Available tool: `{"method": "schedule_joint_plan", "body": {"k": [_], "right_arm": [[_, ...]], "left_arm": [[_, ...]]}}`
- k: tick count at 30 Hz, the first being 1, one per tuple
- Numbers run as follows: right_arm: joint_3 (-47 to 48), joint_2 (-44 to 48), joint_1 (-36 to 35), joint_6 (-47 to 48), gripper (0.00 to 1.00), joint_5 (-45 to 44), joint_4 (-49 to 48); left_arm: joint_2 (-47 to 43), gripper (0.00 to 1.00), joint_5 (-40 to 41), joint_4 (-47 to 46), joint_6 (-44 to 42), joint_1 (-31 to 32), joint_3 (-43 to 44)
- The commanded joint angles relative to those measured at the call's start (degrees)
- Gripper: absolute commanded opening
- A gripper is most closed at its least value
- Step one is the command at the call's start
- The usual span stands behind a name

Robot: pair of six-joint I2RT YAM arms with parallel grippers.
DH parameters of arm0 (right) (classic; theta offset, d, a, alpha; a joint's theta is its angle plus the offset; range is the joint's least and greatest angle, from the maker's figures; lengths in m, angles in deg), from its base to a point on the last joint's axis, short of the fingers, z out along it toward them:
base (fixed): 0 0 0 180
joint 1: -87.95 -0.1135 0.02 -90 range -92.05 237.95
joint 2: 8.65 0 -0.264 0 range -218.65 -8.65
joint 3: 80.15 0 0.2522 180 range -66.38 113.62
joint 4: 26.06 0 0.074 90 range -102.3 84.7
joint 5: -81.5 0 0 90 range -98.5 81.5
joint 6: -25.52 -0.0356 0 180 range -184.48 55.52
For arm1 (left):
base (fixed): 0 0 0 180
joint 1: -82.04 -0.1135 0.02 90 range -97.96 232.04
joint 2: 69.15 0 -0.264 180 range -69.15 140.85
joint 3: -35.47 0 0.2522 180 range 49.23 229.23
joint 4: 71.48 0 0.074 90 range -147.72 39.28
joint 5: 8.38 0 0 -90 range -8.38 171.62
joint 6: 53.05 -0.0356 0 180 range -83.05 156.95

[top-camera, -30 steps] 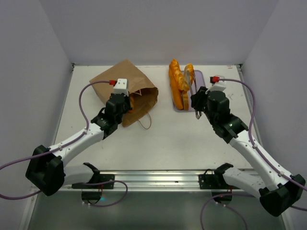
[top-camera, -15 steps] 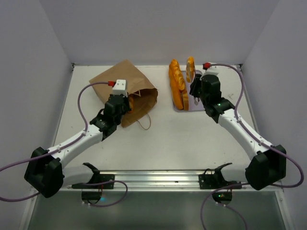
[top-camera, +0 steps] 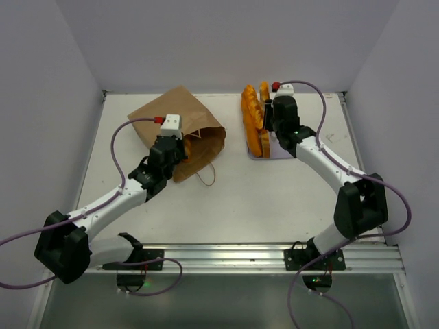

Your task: Take the fake bread out of the paper bag

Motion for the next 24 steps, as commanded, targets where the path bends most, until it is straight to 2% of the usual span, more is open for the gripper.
{"method": "schedule_joint_plan", "body": {"k": [1,4,9,13,20,24], "right_arm": [[4.42,-1.4,0.11,2.61,0.0,-2.19,-4.07],[5.04,-3.07,0.2,2.79,0.0,-2.45,-3.9],[6.27,-4.92,0.11,2.96,0.2,-3.07,-2.58],[6.36,-5.36,0.11,2.88,0.24,-3.07,-2.22],[6.53,-5.8,0.2,2.52,0.41,-2.02,-2.67],[6.36,-5.89,0.11,2.17,0.45,-1.4,-3.01]], "left_arm": [[-1.6,0.0,0.47,-3.29,-0.68,-0.43,-0.18],[-1.69,0.0,0.56,-3.29,-0.76,-0.34,-0.18],[-1.78,0.0,0.56,-3.37,-0.68,-0.43,-0.27],[-1.87,0.0,0.47,-3.37,-0.76,-0.43,-0.27],[-1.95,0.0,0.03,-3.46,-0.76,-0.43,-0.35],[-1.95,0.0,0.21,-3.38,-0.76,-0.43,-0.35]]}}
